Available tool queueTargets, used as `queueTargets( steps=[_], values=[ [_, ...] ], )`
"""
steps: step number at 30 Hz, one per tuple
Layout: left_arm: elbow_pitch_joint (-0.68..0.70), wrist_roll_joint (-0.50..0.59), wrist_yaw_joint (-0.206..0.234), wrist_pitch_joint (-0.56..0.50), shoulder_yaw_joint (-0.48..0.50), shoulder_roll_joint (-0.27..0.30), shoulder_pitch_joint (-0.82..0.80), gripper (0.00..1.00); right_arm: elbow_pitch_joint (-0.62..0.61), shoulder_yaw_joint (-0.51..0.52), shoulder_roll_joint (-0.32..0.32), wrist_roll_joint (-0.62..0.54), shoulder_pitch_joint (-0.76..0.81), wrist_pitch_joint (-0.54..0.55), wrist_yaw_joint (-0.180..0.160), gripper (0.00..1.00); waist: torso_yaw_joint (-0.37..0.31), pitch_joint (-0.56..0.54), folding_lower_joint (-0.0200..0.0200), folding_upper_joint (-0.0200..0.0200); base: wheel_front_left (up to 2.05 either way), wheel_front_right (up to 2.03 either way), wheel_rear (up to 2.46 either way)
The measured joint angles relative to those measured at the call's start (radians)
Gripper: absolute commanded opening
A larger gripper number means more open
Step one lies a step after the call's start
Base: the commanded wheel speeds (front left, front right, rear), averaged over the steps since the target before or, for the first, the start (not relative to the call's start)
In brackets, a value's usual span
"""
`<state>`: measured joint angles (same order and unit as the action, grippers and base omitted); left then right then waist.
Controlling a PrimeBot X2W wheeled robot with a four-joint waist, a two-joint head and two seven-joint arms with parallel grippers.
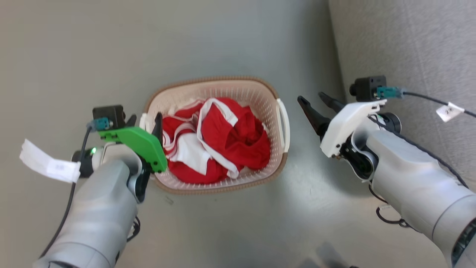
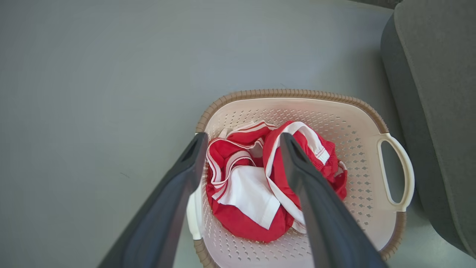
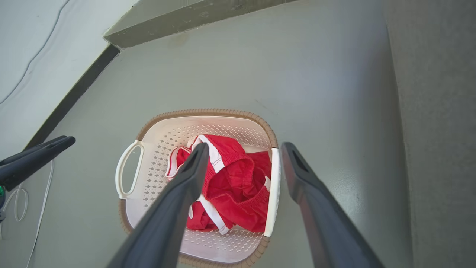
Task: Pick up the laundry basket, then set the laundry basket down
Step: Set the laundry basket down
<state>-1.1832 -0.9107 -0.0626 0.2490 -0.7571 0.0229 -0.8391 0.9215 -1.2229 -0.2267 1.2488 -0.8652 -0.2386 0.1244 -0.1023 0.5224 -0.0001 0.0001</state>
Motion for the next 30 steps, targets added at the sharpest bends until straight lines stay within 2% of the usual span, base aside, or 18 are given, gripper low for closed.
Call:
queueTargets(
  steps=[10,16,23,30],
  values=[
    [0.112,0.012,0.0,0.0,0.081,0.044,0.08,1.0,-0.017,0.044,-0.031,-0.013,0.064,-0.012,0.0,1.0,-0.003,-0.145,0.0,0.0,0.0,0.0,0.0],
    [0.179,0.031,0.003,0.0,0.133,0.064,0.168,1.0,-0.058,0.155,-0.052,-0.069,0.078,-0.012,0.0,1.0,-0.001,-0.232,0.0,0.0,0.0,0.0,0.0],
    [0.299,0.091,0.034,0.0,0.196,0.084,0.252,1.0,-0.141,0.323,-0.07,-0.165,0.141,-0.012,-0.005,1.0,0.001,-0.339,0.0,-0.0001,0.0,0.0,0.0],
    [0.437,0.157,0.067,0.003,0.274,0.1,0.32,1.0,-0.257,0.459,-0.092,-0.281,0.202,-0.012,-0.05,1.0,0.0,-0.399,0.0,0.0,0.0,0.0,0.0]
  ],
)
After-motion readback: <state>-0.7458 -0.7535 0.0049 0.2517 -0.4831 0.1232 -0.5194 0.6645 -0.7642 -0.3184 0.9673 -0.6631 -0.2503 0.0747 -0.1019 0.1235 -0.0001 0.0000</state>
